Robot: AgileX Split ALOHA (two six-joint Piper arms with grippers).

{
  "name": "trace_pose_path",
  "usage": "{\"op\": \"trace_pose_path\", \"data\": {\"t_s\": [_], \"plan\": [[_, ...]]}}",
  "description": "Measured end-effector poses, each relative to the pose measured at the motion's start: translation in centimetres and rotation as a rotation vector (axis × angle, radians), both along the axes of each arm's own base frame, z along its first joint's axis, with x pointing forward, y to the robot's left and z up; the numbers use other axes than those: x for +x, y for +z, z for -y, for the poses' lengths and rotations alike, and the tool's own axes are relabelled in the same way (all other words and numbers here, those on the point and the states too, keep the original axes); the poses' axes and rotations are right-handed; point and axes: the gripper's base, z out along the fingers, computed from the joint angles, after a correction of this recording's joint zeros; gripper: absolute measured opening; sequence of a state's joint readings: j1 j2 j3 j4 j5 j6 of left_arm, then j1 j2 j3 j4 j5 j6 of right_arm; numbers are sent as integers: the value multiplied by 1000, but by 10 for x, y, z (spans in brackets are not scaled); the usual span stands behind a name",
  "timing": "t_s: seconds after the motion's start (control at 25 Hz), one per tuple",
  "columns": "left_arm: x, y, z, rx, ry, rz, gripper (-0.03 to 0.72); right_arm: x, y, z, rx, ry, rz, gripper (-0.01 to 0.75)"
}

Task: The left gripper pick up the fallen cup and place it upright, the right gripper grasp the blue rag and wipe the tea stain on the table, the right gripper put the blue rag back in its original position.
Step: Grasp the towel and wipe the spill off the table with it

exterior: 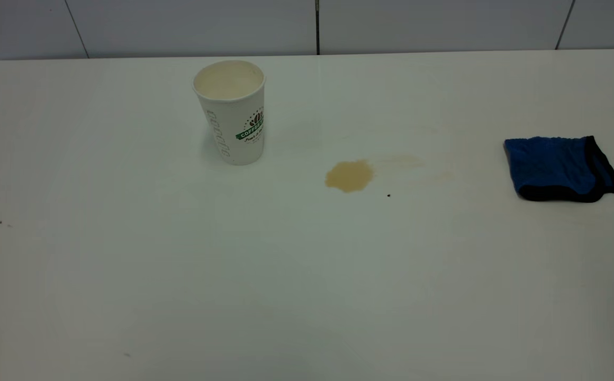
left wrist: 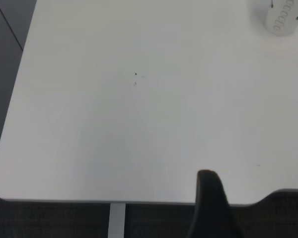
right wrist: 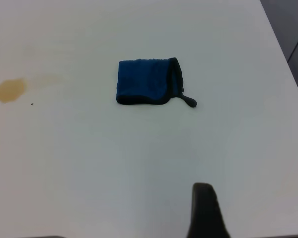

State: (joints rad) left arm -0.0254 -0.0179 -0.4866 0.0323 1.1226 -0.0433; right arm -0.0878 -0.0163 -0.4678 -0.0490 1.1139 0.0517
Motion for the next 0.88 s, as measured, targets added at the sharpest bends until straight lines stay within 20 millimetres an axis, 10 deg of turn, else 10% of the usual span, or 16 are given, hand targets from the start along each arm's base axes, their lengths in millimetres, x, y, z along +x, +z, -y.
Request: {"op": "trace_pose_path", "data": {"t_s": [0.88], "plan": [[0,0,0,0,0,0,507,1,2,-2,57,-3,1,542]]}}
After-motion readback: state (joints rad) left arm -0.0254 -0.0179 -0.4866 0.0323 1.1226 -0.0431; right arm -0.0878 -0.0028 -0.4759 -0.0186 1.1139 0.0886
